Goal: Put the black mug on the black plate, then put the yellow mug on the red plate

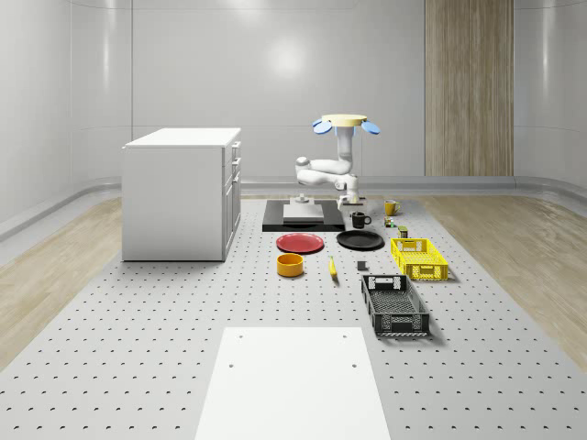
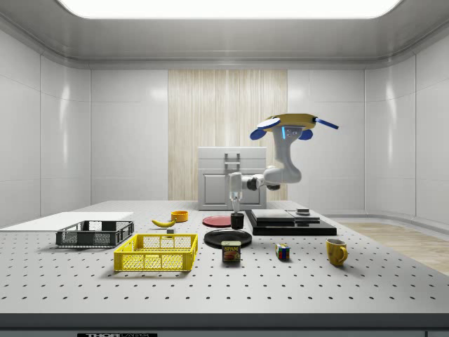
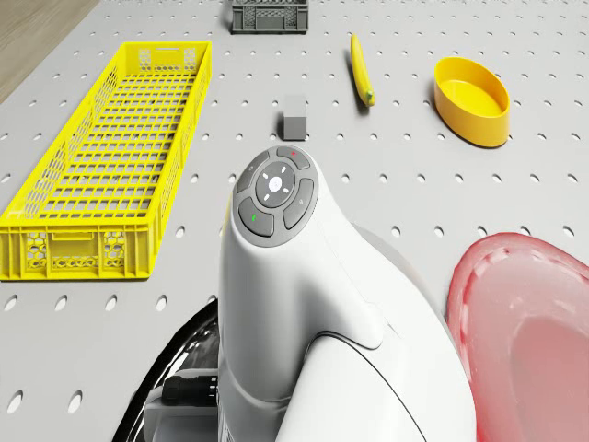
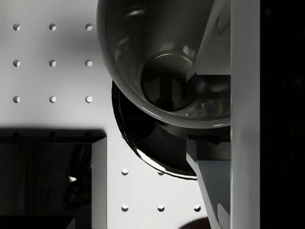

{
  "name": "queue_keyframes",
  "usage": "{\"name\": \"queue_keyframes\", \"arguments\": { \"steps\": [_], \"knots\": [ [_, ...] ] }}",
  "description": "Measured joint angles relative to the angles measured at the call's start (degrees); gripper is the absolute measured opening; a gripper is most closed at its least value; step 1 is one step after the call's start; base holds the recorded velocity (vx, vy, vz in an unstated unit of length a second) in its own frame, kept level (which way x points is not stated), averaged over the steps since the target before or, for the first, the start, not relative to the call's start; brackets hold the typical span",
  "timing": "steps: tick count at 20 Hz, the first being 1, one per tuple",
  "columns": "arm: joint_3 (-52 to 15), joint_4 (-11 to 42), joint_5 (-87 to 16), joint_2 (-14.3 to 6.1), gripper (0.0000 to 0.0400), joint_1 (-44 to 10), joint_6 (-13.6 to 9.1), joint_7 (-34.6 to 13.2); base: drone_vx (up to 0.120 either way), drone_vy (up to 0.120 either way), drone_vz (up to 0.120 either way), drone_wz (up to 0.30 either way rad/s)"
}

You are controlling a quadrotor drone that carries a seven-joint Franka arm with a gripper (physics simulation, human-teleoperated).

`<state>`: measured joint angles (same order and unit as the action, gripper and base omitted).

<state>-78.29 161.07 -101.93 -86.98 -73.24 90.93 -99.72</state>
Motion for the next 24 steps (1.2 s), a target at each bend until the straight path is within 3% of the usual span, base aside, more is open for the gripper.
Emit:
{"name": "queue_keyframes", "arguments": {
  "steps": [5,23,24],
  "knots": [
    [-0.03,-0.01,0.14,-0.34,0.011,-0.07,0.31,-0.06,0.12,0.0,0.0,0.0],
    [11.15,-3.24,-10.15,-0.54,0.011,-2.0,5.18,-0.07,0.0,0.0,0.0,0.0],
    [11.63,-3.43,-10.61,-0.46,0.0174,-2.1,5.35,-0.06,0.0,0.0,0.0,0.0]
  ]
}}
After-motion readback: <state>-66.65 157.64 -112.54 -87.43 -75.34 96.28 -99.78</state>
